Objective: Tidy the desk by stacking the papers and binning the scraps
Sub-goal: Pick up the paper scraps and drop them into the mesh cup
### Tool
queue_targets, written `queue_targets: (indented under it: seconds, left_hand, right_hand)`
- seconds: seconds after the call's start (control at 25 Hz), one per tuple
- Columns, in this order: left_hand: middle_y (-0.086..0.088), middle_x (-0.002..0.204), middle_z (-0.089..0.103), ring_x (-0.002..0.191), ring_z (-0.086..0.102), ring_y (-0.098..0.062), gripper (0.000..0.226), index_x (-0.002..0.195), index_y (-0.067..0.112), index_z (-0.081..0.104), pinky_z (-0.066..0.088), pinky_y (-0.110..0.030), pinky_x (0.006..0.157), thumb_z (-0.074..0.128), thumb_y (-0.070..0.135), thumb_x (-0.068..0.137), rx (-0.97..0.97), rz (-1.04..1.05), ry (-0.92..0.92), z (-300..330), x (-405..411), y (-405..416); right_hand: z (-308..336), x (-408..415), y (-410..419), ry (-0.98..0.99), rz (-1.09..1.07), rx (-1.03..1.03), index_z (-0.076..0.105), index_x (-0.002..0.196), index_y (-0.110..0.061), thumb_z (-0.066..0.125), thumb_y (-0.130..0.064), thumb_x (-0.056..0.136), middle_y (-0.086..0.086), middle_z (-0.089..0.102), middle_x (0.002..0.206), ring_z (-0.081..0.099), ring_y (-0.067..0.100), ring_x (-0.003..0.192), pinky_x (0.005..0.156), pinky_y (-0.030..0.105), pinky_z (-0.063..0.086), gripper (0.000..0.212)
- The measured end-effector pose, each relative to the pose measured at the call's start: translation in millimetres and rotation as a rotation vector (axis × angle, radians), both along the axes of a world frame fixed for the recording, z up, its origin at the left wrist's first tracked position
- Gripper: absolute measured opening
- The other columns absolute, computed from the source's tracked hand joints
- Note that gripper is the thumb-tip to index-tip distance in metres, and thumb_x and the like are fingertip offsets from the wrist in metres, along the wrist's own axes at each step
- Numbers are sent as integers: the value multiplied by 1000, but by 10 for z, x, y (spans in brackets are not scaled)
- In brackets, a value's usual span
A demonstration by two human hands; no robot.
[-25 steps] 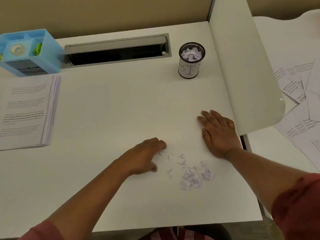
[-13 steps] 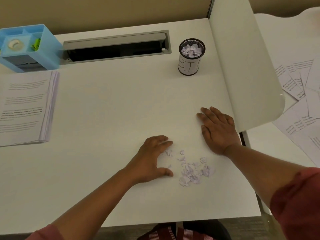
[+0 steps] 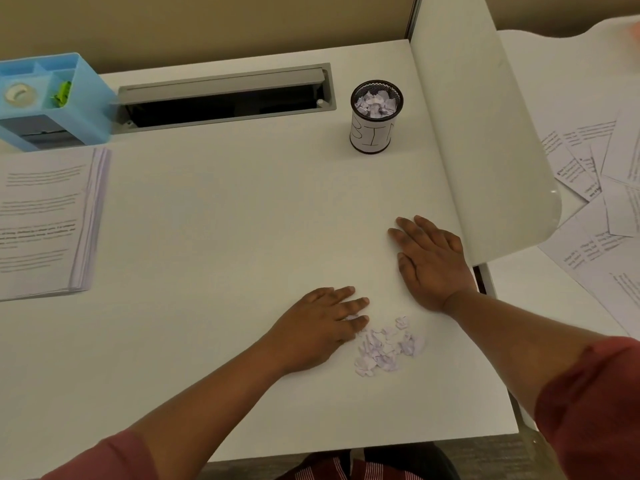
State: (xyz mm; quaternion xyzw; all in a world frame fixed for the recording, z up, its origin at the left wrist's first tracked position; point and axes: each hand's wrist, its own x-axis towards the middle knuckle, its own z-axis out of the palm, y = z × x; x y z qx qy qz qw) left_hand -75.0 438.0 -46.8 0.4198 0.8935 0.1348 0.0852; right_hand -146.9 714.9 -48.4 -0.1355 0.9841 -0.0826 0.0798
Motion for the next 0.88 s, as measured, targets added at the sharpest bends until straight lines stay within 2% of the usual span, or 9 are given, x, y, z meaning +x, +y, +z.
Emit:
queue_targets:
  seconds: [0.08, 0.16, 0.24, 0.32, 0.36, 0.48, 0.6, 0.76, 0.88]
  left_hand:
    - [7, 146, 57, 140, 48, -16, 35, 126, 26, 70, 49, -38, 106, 44, 29, 102, 80, 60, -10, 6, 10, -105]
    - [14, 146, 55, 139, 43, -1, 32, 129, 27, 69, 44, -29, 110, 51, 30, 102, 190, 232, -155, 116, 12, -182]
    - [28, 150, 37, 139, 26, 13, 50, 147, 35, 48, 26, -13, 115, 60, 34, 99, 219, 392, -381, 272, -17, -235]
    - [32, 148, 20, 139, 14, 13, 76, 157, 37, 27, 19, -10, 114, 69, 33, 94, 155, 411, -503, 338, -42, -264]
    - [30, 148, 18, 141, 11, 9, 81, 158, 35, 24, 19, -13, 113, 71, 30, 93, 117, 390, -506, 325, -53, -258]
    - [12, 157, 31, 142, 16, -7, 70, 153, 29, 42, 37, -25, 107, 70, 10, 92, 92, 301, -388, 247, -48, -191]
    - [-7, 146, 54, 133, 38, -24, 70, 136, 19, 62, 56, -34, 75, 70, -13, 74, 51, 183, -153, 165, 27, -169]
    - [-12, 130, 67, 113, 68, -32, 66, 119, 9, 72, 60, -30, 56, 83, -12, 57, 11, 164, 27, 156, 147, -169]
    - [-7, 108, 72, 84, 68, -27, 57, 104, 5, 74, 52, -29, 41, 82, -13, 51, 5, 175, 65, 141, 113, -161]
  right_hand:
    - [-6, -3, 4, 8, 0, 0, 34, 153, -30, 23, -41, 101, -9, 27, 164, 17, 17, 153, 117, 42, 19, 55]
    - [-8, -4, 6, 10, 0, 0, 35, 153, -30, 24, -40, 101, -9, 28, 164, 18, 17, 153, 117, 42, 20, 54]
    - [-12, -2, 4, 10, 1, 3, 34, 153, -30, 24, -40, 101, -9, 28, 164, 17, 17, 153, 117, 41, 19, 54]
    - [-15, -2, 5, 9, 0, 3, 34, 153, -31, 24, -40, 101, -10, 27, 164, 17, 17, 153, 117, 41, 19, 54]
    - [-17, -2, 7, 8, 1, 4, 33, 153, -31, 23, -40, 101, -10, 27, 164, 17, 17, 153, 117, 41, 19, 54]
    - [-10, -2, 8, 9, 3, 4, 33, 153, -31, 23, -40, 101, -9, 27, 164, 17, 17, 153, 117, 42, 20, 54]
    - [-7, -1, 6, 9, 3, 3, 33, 154, -31, 23, -40, 101, -10, 27, 164, 17, 17, 153, 118, 41, 19, 54]
    - [-2, 2, 3, 11, 2, 2, 34, 154, -31, 23, -40, 101, -9, 27, 164, 17, 17, 153, 118, 41, 20, 55]
    - [-5, 1, 6, 10, 3, -1, 34, 154, -30, 22, -40, 101, -9, 27, 164, 17, 17, 154, 118, 41, 19, 55]
